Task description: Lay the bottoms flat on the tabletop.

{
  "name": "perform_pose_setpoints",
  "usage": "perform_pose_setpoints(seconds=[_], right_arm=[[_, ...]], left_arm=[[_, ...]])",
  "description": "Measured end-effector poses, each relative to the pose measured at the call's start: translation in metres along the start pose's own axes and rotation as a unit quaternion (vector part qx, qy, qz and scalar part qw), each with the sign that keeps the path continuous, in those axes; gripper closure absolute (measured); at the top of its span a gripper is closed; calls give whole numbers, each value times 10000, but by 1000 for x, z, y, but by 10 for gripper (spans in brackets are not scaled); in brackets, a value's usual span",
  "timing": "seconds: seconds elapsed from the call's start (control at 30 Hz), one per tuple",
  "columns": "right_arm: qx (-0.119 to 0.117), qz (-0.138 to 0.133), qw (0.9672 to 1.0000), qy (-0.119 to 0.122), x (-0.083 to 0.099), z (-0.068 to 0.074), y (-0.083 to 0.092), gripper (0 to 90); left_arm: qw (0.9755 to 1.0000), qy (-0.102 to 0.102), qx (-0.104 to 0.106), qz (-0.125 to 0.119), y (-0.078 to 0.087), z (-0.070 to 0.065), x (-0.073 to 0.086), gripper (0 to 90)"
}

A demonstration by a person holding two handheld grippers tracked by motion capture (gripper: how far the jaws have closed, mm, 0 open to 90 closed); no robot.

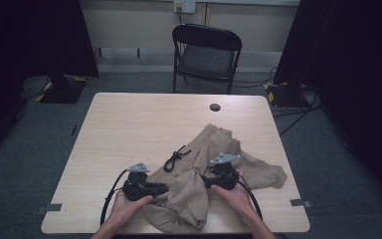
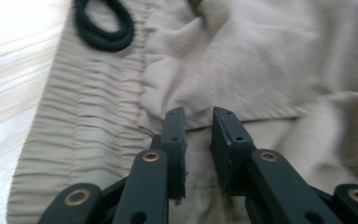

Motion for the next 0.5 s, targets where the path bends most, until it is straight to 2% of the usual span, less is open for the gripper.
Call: perform_pose_setpoints(seconds=[0.03, 0.07, 0.17, 0.3, 0.5], right_arm=[[-12, -2, 10000, -2, 1, 1, 1, 424], [-67, -14, 10000, -42, 2, 2, 2, 424], [-159, 24, 9999, -44, 4, 8, 4, 424], [-222, -33, 9997, 49, 7, 25, 4, 426], [-433, -26, 9988, 214, 5, 50, 0, 426]], left_arm=[[10000, -73, -59, 16, 1, 3, 0, 762], [10000, -39, -79, -15, 1, 4, 0, 764], [9997, -112, -210, -51, 6, 13, -1, 767], [9990, 88, -402, -191, 14, 34, -5, 795], [9972, 205, -651, -305, 21, 57, -14, 802]])
Point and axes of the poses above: each handheld gripper's, and its own axes: y roughly backward along the jaws, x roughly out of its underside, z roughly to its left, the point moved 3 cm from there along -y, roughly forward along the jaws, and after that the axes turned 2 degrees about y, right-handed, at the moved point
